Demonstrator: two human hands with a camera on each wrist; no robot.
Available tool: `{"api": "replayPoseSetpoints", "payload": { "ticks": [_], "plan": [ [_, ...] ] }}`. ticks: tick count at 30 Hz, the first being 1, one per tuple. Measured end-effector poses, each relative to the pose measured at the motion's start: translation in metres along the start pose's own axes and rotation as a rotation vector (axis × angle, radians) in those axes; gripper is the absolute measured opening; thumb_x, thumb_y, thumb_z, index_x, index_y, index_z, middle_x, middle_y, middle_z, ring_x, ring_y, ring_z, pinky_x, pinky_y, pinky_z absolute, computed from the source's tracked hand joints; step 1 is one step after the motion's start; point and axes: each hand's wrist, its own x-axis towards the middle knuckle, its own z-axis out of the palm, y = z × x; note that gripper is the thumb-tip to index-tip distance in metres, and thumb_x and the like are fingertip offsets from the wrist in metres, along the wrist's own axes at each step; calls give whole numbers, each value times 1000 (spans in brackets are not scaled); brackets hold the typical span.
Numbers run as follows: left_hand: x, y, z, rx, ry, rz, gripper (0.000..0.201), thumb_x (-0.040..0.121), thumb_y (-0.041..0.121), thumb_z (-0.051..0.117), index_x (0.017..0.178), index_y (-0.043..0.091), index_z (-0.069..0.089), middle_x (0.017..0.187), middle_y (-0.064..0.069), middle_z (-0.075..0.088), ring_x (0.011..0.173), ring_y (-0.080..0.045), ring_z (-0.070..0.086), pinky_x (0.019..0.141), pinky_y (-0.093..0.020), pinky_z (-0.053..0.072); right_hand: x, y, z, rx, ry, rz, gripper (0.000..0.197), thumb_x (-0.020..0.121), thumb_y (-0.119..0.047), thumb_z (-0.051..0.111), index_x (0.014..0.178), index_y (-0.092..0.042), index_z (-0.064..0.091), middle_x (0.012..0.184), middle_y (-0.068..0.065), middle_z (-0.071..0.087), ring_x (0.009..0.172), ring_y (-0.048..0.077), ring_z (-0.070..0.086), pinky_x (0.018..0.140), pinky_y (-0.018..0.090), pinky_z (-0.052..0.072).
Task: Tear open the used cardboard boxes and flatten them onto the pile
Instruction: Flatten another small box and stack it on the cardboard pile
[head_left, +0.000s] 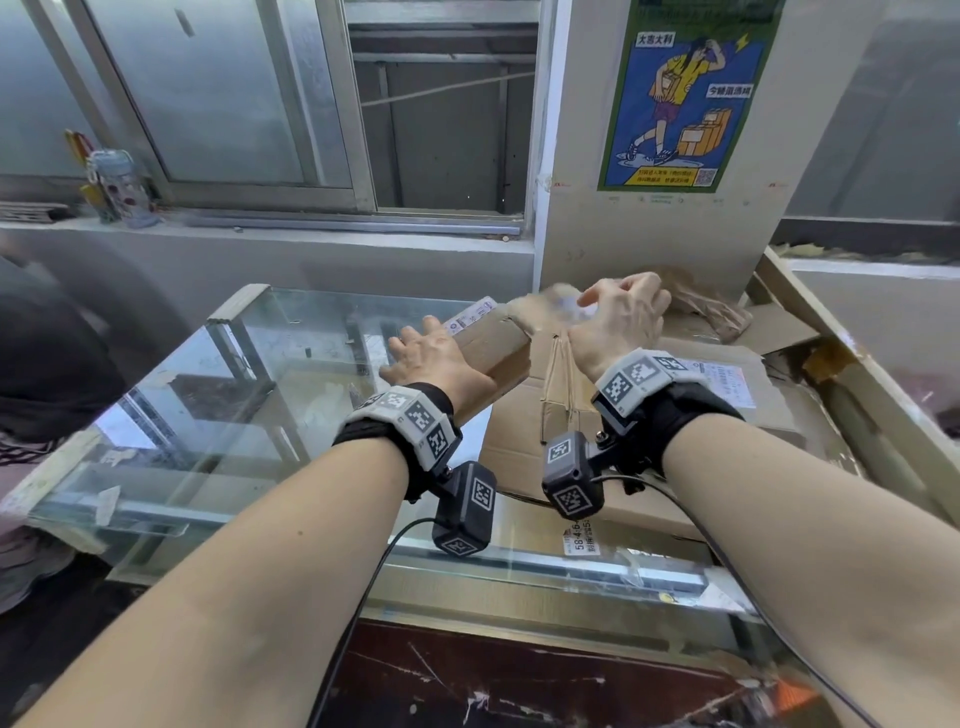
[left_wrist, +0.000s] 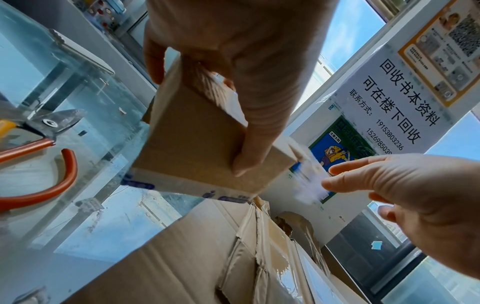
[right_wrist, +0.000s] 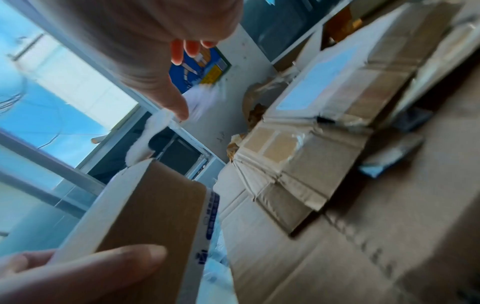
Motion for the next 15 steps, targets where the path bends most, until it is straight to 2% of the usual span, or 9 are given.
{"api": "replayPoseSetpoints", "payload": {
  "ticks": [3, 6, 8, 10, 12, 15],
  "plan": [
    [1, 1, -1, -4, 2, -22, 84, 57, 43, 77, 123, 15, 33, 127, -12, 38, 125, -31, 33, 98, -47, 36, -3, -5, -1, 64, -53, -80, 19, 86, -25, 57, 100, -15, 66, 118, 11, 43, 113, 28, 41, 92, 31, 36],
    [2, 1, 1, -41, -19, 9, 85, 56, 47, 77, 122, 15, 33, 126, -12, 38, 124, -32, 32, 100, -47, 39, -3, -8, 8, 195, -172, -168, 18, 89, -18, 56, 98, -19, 71, 109, 8, 52, 104, 22, 54, 89, 29, 42],
    [-1, 4, 3, -108, -44, 49, 80, 58, 46, 75, 121, 17, 34, 123, -10, 37, 124, -32, 30, 100, -43, 38, -4, -10, 15, 247, -245, -184, 23, 90, -17, 56, 107, -21, 70, 112, 6, 52, 104, 19, 53, 96, 31, 43],
    [-5, 6, 5, -170, -55, 77, 73, 61, 43, 72, 120, 20, 36, 118, -6, 35, 122, -30, 29, 99, -38, 36, -5, -11, 17, 304, -295, -159, 31, 87, -16, 58, 116, -24, 67, 119, 5, 53, 111, 17, 52, 104, 34, 40],
    [-7, 8, 6, -202, -53, 94, 70, 62, 41, 72, 120, 21, 36, 114, -4, 33, 120, -27, 31, 95, -35, 37, -4, -11, 19, 382, -335, -127, 38, 83, -12, 58, 119, -22, 65, 125, 6, 58, 118, 19, 54, 106, 38, 42],
    [-7, 7, 4, -282, -108, 136, 81, 59, 44, 77, 125, 20, 36, 116, -4, 38, 115, -23, 40, 96, -33, 41, -4, -10, 17, 386, -360, -100, 45, 84, -9, 58, 129, -16, 58, 130, 7, 58, 121, 21, 53, 105, 38, 42]
  ]
}}
